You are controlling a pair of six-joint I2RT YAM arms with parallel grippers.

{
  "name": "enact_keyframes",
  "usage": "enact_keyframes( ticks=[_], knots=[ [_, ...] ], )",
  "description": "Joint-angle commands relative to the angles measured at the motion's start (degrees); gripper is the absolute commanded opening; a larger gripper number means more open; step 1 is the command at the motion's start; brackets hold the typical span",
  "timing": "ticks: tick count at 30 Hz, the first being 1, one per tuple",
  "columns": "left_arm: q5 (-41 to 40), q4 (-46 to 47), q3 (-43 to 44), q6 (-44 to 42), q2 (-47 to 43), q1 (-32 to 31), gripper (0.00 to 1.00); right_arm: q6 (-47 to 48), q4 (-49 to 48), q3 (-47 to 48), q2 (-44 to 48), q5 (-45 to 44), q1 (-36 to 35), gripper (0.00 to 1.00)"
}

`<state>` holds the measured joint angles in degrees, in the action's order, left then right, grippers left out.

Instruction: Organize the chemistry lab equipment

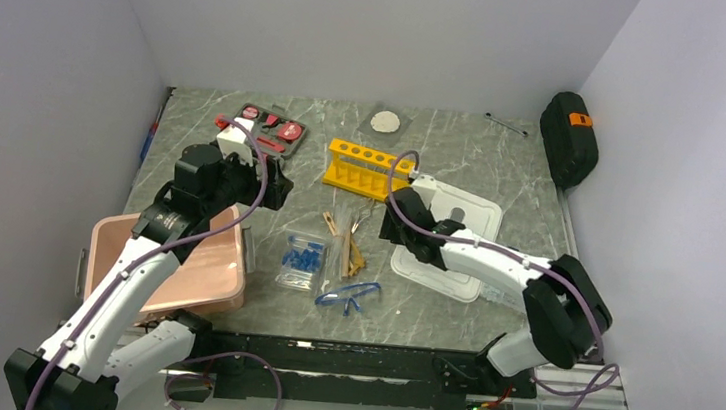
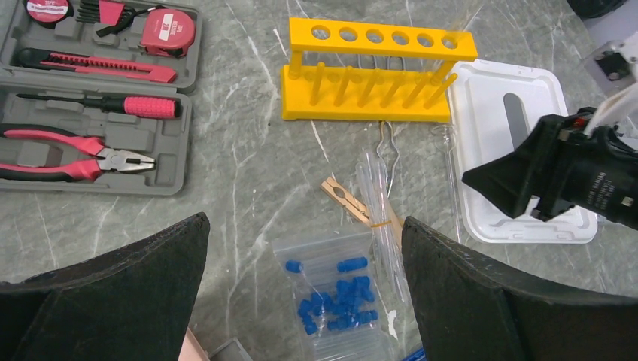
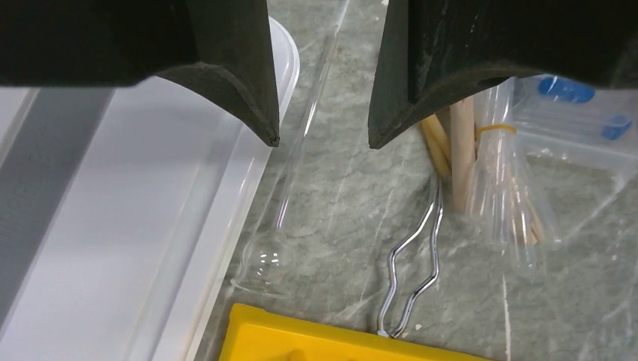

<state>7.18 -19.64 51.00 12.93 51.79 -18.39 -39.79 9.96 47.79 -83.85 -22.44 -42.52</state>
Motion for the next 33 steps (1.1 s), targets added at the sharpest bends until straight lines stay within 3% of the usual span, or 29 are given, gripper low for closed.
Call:
enact_keyframes(
  ticks=[1, 26, 33],
  knots=[
    [0.44, 1.44, 0.23, 0.14, -0.84, 0.2, 1.0, 2.07, -0.33, 5.19, -4.68, -2.7, 0.13, 0.49],
    [-0.33, 0.91, 0.65, -0.03, -0.14, 0.2, 0.99, 5.4, -1.79, 13.07, -21.94, -4.4, 4.85, 0.32],
    [-0.7, 0.86, 0.59, 0.03, -0.19, 0.2, 0.99, 5.51, -1.09, 14.48, -24.76, -6.39, 4.82, 0.15]
  ],
)
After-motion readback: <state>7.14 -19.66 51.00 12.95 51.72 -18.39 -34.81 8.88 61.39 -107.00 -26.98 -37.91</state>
